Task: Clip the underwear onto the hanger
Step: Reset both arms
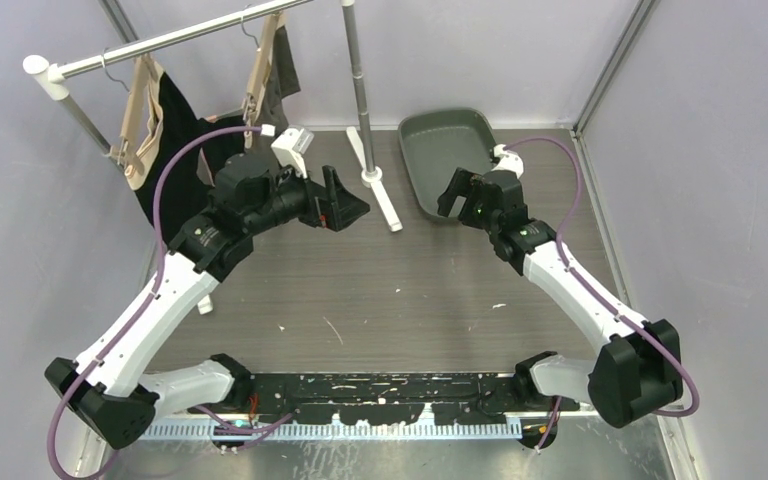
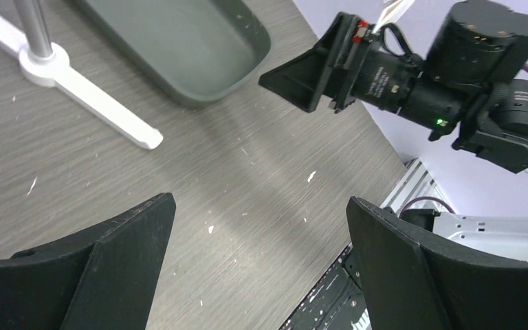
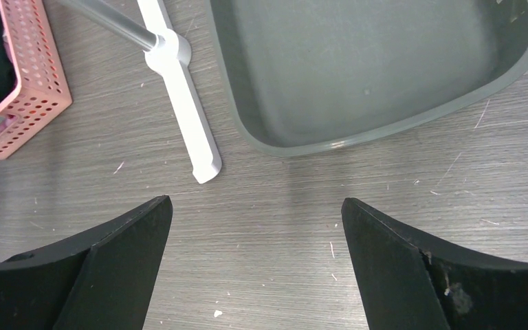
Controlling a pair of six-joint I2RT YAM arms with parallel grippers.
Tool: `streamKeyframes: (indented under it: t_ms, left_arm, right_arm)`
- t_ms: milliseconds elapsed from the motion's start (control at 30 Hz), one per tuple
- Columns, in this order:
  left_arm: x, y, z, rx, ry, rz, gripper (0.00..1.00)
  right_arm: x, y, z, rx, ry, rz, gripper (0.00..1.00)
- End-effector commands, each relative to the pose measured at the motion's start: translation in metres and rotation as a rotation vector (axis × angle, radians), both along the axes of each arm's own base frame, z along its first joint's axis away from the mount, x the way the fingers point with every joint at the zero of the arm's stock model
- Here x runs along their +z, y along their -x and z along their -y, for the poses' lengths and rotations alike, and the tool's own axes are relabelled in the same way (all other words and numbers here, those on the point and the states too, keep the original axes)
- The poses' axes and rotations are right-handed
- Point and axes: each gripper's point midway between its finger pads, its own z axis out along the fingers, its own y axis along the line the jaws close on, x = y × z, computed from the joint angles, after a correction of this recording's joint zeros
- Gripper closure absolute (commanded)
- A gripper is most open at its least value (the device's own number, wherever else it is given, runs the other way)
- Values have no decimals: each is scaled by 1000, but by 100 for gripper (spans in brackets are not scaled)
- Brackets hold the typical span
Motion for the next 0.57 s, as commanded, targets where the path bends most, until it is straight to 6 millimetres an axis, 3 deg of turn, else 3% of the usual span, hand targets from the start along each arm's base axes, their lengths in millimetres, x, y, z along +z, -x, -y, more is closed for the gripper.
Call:
streamKeyframes:
  t_ms: [0, 300, 533]
  left_arm:
    - [17, -4, 21, -63, 54, 81, 2]
    - [-13, -2, 52, -108, 66, 47, 2]
    - [-27, 4, 56, -122, 45, 25, 2]
  right_arm:
    - [20, -17, 2, -38, -27, 49, 0]
    - [17, -21, 7, -61, -26, 49, 0]
    - [19, -25, 8, -58, -21, 53, 0]
